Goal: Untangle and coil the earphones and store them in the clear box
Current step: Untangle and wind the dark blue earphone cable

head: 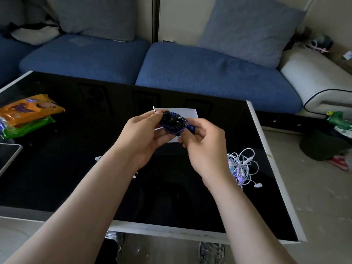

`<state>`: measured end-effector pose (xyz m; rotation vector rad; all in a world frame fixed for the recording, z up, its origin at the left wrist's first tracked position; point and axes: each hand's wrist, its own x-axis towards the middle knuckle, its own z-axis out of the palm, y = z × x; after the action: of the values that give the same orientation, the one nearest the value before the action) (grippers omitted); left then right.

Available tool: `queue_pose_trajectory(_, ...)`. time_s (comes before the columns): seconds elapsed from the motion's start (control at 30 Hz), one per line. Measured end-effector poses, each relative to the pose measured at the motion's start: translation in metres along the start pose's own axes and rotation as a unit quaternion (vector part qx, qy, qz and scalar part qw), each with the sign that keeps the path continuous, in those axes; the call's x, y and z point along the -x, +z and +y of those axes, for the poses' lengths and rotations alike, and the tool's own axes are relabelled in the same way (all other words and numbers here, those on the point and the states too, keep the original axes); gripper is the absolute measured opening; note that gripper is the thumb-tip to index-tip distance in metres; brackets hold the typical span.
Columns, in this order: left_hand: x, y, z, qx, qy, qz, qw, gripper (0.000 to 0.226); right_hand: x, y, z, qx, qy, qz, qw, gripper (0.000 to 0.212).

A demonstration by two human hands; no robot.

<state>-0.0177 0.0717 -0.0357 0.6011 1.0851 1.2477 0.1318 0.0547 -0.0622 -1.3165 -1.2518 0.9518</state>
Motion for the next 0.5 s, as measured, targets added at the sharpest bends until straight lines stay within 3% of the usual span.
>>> queue_pose_trajectory(0.1, -0.0011, -0.0015, 0.0011, -0.01, -0.019, -0.014, 1.0, 0.027, -0.0019, -0.0027, 0.0011, -0.017, 0.004, 0.025, 1.0, 0.031)
queue_pose_trajectory(0.3, -0.003, -0.0044, -0.0005, -0.04, -0.03, -0.08, 0.996, 0.032, 0.0009, -0.0048, -0.0038, 0.0, 0.019, -0.022, 1.0, 0.032)
queue_pose_trajectory(0.5, -0.0024, -0.0067, -0.0041, -0.115, 0.023, -0.064, 0.991, 0.028, -0.0003, -0.004, -0.0037, -0.02, 0.025, -0.009, 0.999, 0.033)
